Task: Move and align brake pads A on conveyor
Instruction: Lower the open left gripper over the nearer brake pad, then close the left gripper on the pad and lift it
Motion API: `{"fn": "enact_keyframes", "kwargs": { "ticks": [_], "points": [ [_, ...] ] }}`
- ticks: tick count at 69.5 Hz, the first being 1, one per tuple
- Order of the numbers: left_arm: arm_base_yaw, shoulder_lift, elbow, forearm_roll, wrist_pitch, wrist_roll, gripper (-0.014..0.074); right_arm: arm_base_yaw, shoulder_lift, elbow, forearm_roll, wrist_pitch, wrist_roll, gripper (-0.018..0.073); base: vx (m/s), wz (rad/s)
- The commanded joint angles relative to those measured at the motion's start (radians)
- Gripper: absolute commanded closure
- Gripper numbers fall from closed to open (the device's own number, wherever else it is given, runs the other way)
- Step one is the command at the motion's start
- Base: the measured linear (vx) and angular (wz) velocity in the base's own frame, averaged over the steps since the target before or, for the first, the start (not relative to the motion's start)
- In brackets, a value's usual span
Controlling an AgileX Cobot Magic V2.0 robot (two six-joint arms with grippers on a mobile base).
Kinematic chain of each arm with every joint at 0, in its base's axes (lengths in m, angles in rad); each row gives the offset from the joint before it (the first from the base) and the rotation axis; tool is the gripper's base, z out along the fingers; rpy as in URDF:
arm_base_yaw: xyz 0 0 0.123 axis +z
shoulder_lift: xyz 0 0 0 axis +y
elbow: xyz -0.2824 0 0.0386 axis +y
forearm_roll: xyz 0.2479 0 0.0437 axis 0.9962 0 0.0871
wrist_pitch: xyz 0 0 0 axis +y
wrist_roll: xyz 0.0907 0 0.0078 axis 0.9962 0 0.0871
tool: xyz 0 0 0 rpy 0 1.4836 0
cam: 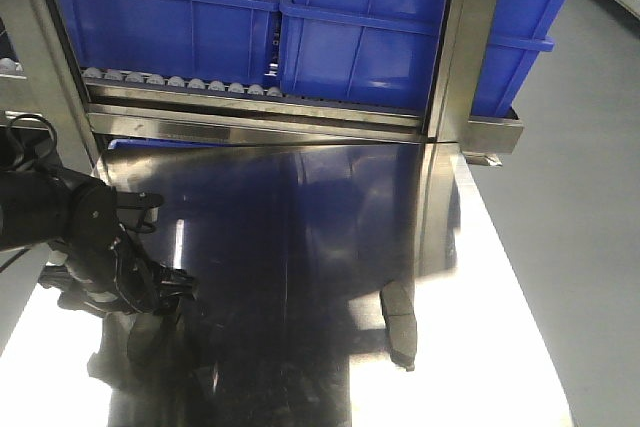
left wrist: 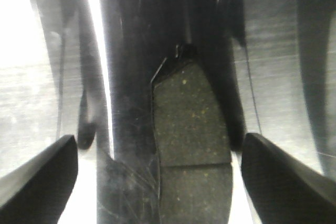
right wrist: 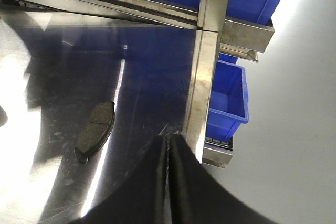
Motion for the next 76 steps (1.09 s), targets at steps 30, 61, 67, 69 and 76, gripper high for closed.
{"fn": "enact_keyframes", "kwargs": {
  "ticks": [30,61,67,69,76],
  "points": [
    [-0.002,-0.033,-0.030,-0.006,-0.026,0.003,0.0150,0.000,0.009,-0.025,0.002,-0.070,-0.006,0.0566,0.00,0.00],
    [-0.002,-0.034,-0.030,-0.032,-0.038,0.003,0.0605,0.000,0.009,-0.025,0.002,-0.070,-0.006,0.0566,0.00,0.00],
    [-0.002,-0.034,-0.030,-0.032,-0.036,0.003,0.0603,0.000,0.009,-0.025,0.002,-0.070,-0.006,0.0566,0.00,0.00],
    [-0.002,-0.035,-0.030,-0.032,-0.031,0.003,0.0602,0.000,0.009,-0.025,0.002,-0.070,-0.006,0.0566,0.00,0.00],
    [-0.002,-0.051,-0.018,-0.031,-0.039,0.003,0.0602,0.000,0.009,-0.025,0.002,-0.070,-0.006,0.0566,0.00,0.00]
  ]
}}
